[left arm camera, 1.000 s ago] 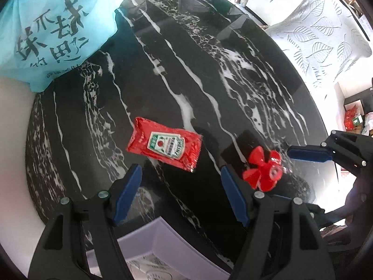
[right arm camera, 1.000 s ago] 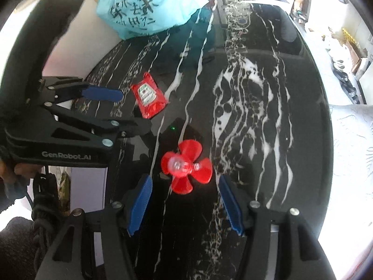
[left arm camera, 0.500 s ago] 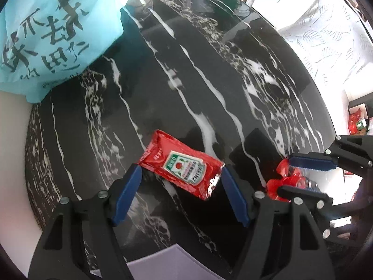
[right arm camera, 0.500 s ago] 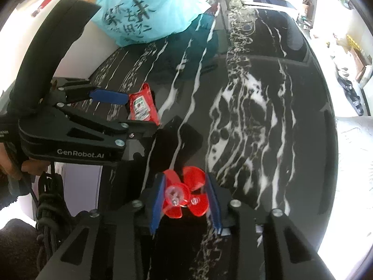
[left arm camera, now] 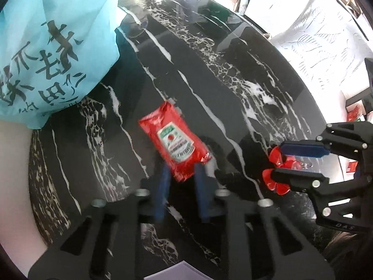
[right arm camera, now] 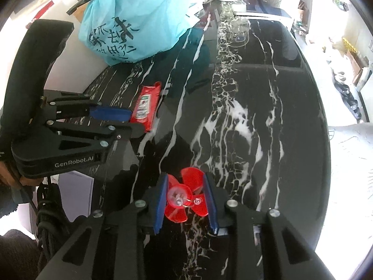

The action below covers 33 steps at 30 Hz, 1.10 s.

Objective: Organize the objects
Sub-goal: 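Grasp the red flower toy with the right tool while the left grasps the ketchup sachet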

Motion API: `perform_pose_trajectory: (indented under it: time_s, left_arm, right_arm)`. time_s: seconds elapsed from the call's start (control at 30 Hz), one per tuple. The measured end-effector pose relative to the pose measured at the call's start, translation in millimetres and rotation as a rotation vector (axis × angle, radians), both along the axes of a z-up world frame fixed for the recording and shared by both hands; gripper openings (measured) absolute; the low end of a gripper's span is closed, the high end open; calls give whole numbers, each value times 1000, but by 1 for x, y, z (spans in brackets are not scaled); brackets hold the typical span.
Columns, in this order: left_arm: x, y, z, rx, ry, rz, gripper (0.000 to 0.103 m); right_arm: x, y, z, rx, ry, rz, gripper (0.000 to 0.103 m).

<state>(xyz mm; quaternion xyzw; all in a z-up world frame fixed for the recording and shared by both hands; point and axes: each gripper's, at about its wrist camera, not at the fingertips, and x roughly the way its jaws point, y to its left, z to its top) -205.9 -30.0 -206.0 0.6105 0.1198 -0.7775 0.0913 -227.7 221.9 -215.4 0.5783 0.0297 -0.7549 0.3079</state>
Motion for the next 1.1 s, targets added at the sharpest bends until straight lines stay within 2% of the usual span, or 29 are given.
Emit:
perform_pose_trajectory:
  time_s: [0.07,0.13,0.23,0.33,0.43,0.5,0.63,0.7,0.77,0.87,0.97,1.1]
  left_arm:
    - [1,-1,-1,31,3,10,1]
    - [2,1,-1,35,8,9,1]
    - [3,5,3,42,35,7,1]
    - [2,1,9,43,72,62,1]
    - [-4,-5,6,94,54,110,10]
    - [-9,-9,1,130,37,137,20]
    - [-18,-6,-1,102,44,154,29]
    - [-20,-6,-2,84,44,161,40]
    - [-25,-6,-2,55,39,172,47]
    - [-30,-8,-3,35,31,199,48]
    - [-34,-11,-5,16,25,225,56]
    - [-37,-12,-10,-9,27,238,57]
  right_arm:
    - [0,1,0,-9,-3,-6,28]
    - [1,1,1,-15,-6,-7,22]
    - [3,0,1,-13,-5,-2,22]
    - [3,1,0,-21,-14,-11,22]
    - [4,5,0,-33,-28,-28,22]
    - [5,6,0,-33,-27,-32,22]
    - [5,10,0,-28,-25,-51,23]
    - [6,12,1,-25,-16,-47,23]
    - [7,13,1,-17,-3,-49,23]
    - [7,16,1,-18,2,-54,25]
    - [7,19,1,-19,12,-62,31]
    - [7,22,0,-15,28,-79,35]
